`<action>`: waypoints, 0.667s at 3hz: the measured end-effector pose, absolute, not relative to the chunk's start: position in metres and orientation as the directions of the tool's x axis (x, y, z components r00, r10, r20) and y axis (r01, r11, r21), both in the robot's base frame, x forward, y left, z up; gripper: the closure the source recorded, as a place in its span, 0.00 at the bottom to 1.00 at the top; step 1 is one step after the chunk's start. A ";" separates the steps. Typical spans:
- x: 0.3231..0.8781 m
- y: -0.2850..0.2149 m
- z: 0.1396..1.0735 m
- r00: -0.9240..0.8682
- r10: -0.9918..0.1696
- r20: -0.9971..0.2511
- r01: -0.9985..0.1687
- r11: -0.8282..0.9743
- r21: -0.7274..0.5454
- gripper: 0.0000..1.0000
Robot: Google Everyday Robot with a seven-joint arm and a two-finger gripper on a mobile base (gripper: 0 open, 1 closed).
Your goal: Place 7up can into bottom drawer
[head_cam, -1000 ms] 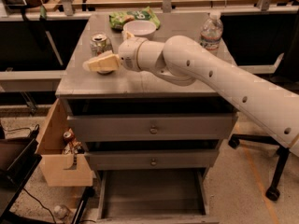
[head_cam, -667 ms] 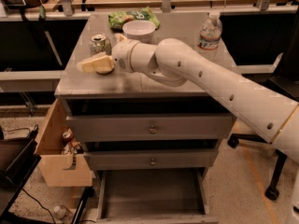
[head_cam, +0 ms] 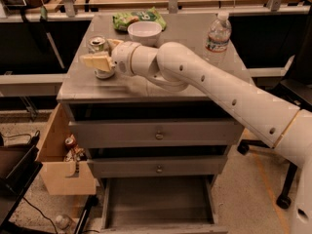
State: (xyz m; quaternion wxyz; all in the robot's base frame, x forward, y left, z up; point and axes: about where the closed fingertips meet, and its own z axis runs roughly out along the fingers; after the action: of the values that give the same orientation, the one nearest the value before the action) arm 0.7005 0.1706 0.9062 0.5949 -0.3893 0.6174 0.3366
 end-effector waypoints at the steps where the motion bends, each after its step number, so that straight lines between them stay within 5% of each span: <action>1: 0.700 0.173 0.906 0.011 -0.080 -0.997 -0.883 0.467 -0.047 0.63; 2: 0.699 0.176 0.906 0.012 -0.079 -0.997 -0.885 0.463 -0.047 0.87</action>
Offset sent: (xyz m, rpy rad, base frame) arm -0.0009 0.0025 0.0001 0.0003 -0.0001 0.0038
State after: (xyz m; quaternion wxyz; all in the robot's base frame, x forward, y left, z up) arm 0.6985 0.1758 0.9065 0.5937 -0.3916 0.6157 0.3392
